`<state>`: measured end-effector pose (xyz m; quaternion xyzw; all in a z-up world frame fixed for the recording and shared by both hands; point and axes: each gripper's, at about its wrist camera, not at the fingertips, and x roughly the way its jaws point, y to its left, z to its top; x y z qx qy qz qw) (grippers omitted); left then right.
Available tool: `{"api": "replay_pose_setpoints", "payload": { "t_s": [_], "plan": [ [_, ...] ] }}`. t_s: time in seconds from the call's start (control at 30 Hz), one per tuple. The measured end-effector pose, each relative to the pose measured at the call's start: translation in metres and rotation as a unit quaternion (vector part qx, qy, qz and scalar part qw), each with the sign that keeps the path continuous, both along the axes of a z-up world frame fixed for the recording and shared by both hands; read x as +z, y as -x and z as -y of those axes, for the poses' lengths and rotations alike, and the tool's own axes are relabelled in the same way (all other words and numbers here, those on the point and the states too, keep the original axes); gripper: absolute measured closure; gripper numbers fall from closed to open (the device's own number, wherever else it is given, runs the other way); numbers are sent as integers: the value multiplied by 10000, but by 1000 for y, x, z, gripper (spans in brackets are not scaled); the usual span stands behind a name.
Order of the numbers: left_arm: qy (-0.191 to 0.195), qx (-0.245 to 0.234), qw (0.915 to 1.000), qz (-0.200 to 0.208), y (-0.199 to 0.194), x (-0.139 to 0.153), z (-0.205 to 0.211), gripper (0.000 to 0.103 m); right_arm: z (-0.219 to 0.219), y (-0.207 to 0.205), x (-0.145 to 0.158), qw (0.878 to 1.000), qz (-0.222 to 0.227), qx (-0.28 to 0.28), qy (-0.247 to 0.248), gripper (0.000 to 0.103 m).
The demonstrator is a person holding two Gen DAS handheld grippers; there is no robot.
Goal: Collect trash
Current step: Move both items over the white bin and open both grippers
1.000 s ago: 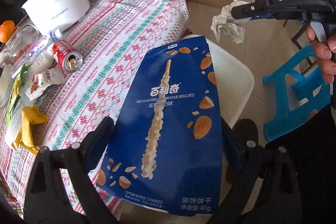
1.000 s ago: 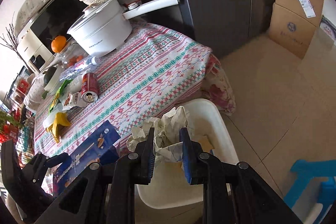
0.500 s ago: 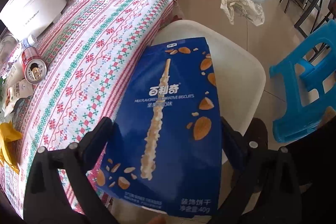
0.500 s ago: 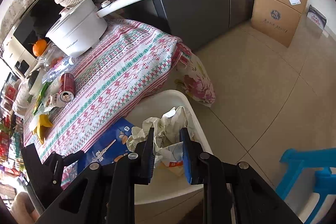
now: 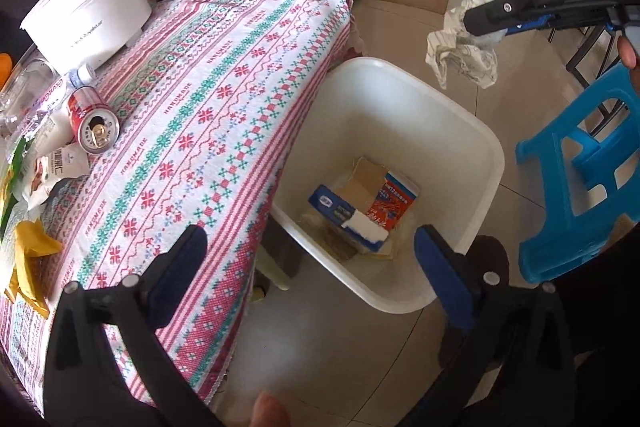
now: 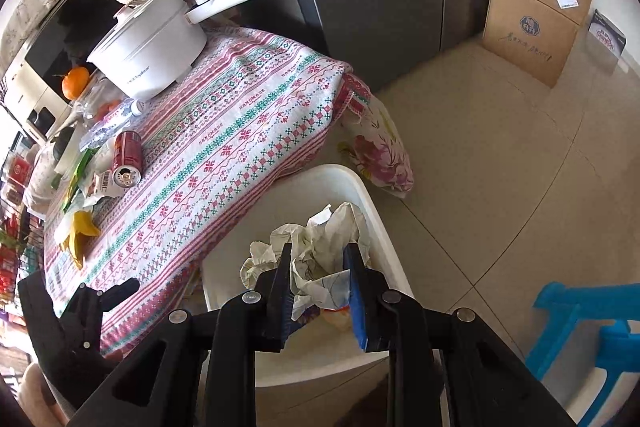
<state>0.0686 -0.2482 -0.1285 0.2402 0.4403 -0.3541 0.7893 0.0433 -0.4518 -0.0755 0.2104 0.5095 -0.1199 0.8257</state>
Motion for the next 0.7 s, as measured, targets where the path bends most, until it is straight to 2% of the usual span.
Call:
{"api": "replay_pose_setpoints", "payload": {
  "t_s": [0.33,0.43,0.5,0.57,0.7],
  "plan": [
    [72,270,9996,40,-7,17,-31,0,-15,-11,-9,9996,-214,158,2,73],
    [107,348,9993,72,-8,23,-40,0,-16,-11,-8,9997,-200,124,-69,63],
    [133,404,9991,79,-9,26,-45,0,-17,-11,-6,9998,-158,79,-102,45],
    [169,462,9988,78,-10,29,-50,0,-18,-11,-2,9999,-74,70,-123,39],
    [246,617,9978,86,-15,35,-60,0,-24,-14,6,9999,34,102,-85,34]
  ]
}}
